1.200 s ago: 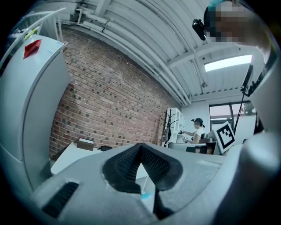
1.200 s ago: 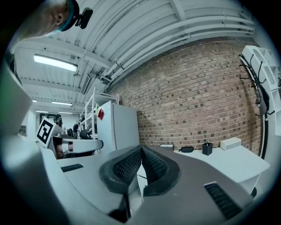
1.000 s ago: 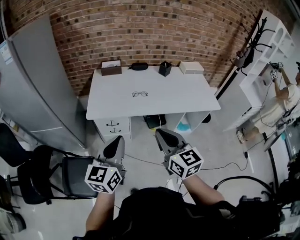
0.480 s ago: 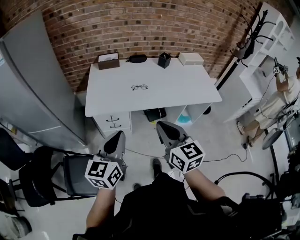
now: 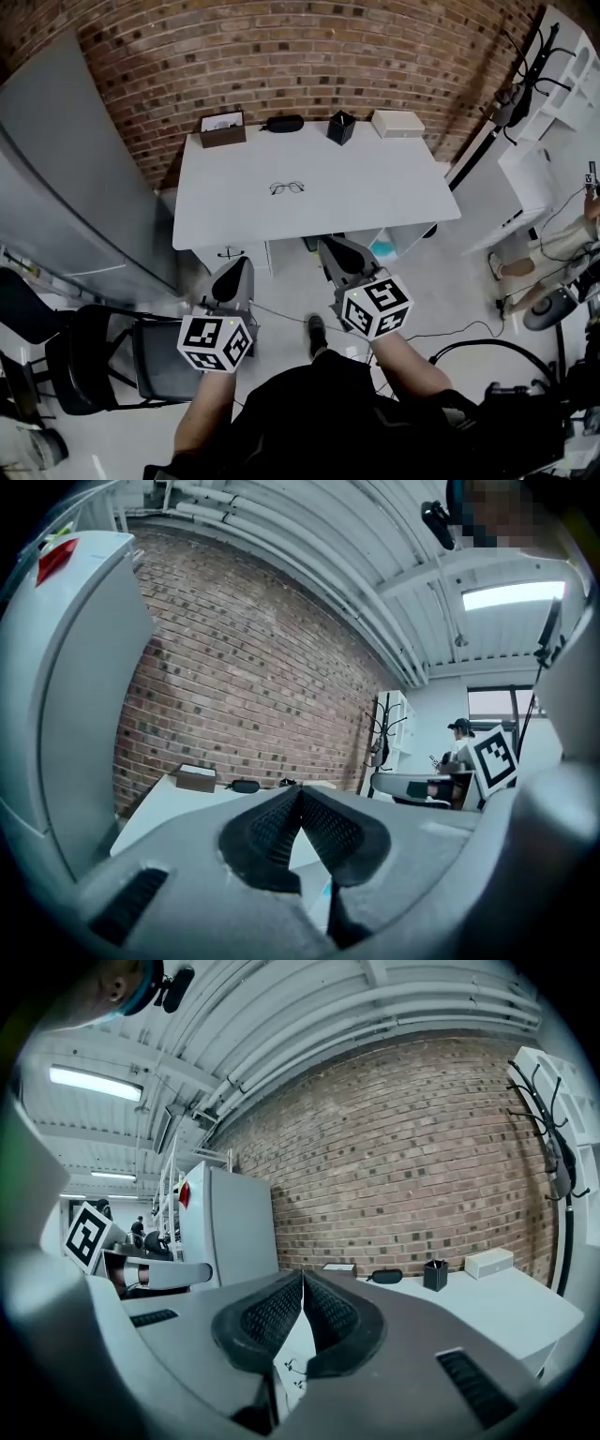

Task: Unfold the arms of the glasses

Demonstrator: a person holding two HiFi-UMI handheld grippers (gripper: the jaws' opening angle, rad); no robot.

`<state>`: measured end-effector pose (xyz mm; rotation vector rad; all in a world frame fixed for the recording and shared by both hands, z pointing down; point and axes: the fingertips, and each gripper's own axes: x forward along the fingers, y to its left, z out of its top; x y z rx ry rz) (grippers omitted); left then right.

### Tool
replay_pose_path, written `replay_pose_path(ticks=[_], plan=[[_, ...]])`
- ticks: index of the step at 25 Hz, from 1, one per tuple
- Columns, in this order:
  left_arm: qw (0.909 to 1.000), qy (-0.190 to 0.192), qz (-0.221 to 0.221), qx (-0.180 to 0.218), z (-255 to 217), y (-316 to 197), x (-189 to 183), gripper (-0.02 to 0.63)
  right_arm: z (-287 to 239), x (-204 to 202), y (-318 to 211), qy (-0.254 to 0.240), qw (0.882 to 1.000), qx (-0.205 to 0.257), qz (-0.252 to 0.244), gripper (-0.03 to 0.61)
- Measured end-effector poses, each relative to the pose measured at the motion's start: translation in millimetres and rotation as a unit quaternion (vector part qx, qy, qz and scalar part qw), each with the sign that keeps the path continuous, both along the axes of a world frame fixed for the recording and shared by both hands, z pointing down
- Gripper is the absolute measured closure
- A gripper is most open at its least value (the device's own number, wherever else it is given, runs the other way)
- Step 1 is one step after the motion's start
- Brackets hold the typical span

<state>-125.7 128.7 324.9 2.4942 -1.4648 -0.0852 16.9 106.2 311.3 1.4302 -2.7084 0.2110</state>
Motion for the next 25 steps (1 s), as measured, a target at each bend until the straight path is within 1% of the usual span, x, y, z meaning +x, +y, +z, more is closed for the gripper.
replay_pose_path(ticks=[9,10,13,15,18,22,25], plan=[[0.9991,-0.012,-0.023,-0.033,15.0,-82.0,22.5,0.606,11.9,25.9,-79.0,0.001,1.0,-0.021,-0.019,0.569],[0.9987,-0.019,-0.029,-0.036,16.8,-90.2,23.6,0.606,13.3,29.2,-87.1,-0.001,1.0,-0.022,-0.021,0.569],[0.9965,-0.055,-0.048,-0.04,21.5,-113.6,26.7,0.606,15.4,41.3,-112.0,-0.01,0.999,-0.024,-0.024,0.569],[0.9956,-0.058,-0.051,-0.053,23.8,-127.4,32.4,0.606,16.3,50.7,-127.6,-0.012,0.999,-0.028,-0.028,0.569],[0.9943,-0.058,-0.055,-0.07,27.1,-149.0,46.8,0.606,17.7,66.7,-151.0,-0.012,0.999,-0.033,-0.033,0.569],[0.9927,-0.085,-0.049,-0.07,27.3,-172.9,74.1,0.606,23.1,84.5,-173.7,-0.014,0.998,-0.04,-0.046,0.568],[0.9928,-0.08,-0.05,-0.074,28.1,-189.1,88.1,0.606,27.5,93.2,-188.7,-0.012,0.997,-0.042,-0.063,0.569]])
